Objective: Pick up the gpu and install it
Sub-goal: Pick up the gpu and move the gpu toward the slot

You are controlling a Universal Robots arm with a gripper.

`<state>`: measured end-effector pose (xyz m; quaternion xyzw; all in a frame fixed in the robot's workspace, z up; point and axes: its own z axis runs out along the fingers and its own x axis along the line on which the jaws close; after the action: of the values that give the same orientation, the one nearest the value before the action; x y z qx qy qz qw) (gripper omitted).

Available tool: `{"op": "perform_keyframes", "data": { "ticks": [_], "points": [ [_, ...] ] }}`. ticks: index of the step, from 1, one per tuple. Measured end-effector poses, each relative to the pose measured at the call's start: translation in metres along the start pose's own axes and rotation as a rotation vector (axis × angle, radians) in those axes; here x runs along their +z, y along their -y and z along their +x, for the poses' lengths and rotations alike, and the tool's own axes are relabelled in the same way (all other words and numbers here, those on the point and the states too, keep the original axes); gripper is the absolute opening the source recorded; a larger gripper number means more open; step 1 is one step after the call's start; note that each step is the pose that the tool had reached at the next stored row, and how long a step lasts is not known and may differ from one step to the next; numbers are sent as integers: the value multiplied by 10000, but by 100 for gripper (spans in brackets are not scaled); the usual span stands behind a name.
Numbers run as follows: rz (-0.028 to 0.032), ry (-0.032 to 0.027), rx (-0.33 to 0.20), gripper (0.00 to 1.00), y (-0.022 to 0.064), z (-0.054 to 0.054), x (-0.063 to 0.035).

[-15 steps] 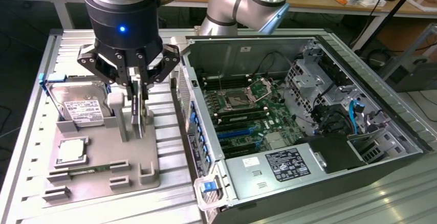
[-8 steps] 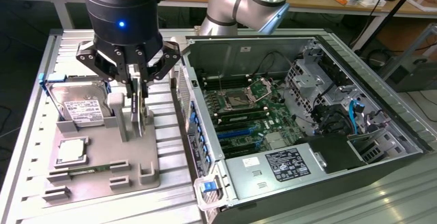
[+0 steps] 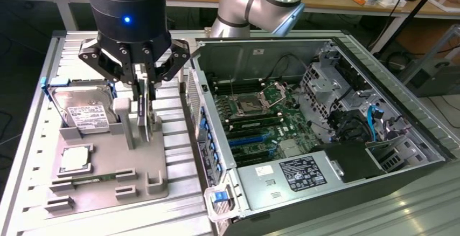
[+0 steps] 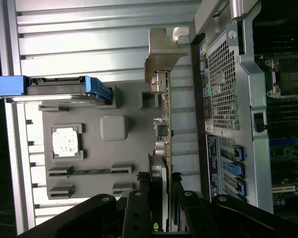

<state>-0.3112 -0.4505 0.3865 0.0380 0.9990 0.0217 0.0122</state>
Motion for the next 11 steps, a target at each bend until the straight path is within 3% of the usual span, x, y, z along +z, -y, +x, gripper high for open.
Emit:
{"op": "perform_keyframes", "data": {
  "ticks": [11],
  "points": [
    [0, 1, 0, 27, -3, -1, -68]
  ]
}}
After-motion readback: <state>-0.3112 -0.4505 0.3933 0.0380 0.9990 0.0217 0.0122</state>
